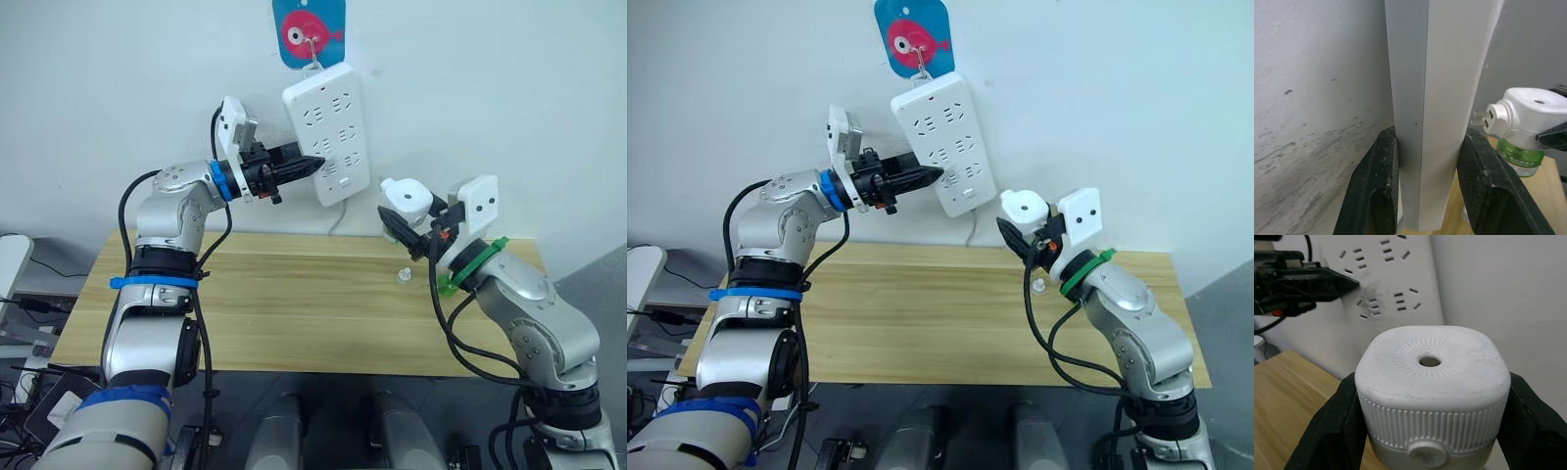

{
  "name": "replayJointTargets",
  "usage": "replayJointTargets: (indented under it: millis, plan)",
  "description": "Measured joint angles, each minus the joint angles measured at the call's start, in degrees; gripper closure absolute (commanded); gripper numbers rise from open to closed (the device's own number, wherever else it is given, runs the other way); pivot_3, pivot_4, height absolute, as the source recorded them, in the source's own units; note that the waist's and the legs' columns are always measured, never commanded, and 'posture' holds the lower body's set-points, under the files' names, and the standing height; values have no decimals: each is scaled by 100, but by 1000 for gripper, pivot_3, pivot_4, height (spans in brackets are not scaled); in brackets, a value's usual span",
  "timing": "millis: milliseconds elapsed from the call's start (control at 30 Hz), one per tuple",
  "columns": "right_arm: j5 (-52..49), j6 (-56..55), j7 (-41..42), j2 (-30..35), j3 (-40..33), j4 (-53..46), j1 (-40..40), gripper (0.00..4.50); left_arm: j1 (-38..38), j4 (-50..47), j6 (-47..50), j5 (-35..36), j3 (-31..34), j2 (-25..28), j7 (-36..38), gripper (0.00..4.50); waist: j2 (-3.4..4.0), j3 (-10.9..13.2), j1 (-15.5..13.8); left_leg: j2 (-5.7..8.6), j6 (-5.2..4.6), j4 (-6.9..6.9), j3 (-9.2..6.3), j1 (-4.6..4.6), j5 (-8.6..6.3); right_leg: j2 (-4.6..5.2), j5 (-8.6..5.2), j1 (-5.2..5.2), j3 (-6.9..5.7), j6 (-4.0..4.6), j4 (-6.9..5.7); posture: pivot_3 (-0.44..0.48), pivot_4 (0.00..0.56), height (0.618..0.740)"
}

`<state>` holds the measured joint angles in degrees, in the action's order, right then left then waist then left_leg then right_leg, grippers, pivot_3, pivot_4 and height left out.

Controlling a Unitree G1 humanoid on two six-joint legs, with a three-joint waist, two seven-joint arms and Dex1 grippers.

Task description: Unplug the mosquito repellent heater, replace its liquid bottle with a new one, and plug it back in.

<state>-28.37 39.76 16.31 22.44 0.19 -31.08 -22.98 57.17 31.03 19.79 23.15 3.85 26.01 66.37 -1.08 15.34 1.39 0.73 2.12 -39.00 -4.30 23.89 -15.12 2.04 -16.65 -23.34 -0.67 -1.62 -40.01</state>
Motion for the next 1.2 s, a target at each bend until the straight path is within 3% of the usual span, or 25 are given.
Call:
replayJointTargets:
  millis: [300, 1200]
  plan:
    - [18, 327, 160, -198, 263, 478, -853, 1468, 202, 330, 65, -54, 0, 59, 288, 3220, 0, 0, 12, 2, 0, -1, -2, 0, 0, 2, 0, 0, -1, 0, -2, -40, 202, 740]
    - [268, 344, 94, -491, 271, 827, -1041, 1468, 186, 279, 75, -73, 0, 36, 233, 3220, 0, 0, 9, 5, 3, -3, -5, 1, 2, 4, 0, -1, 0, 0, -6, -25, 198, 740]
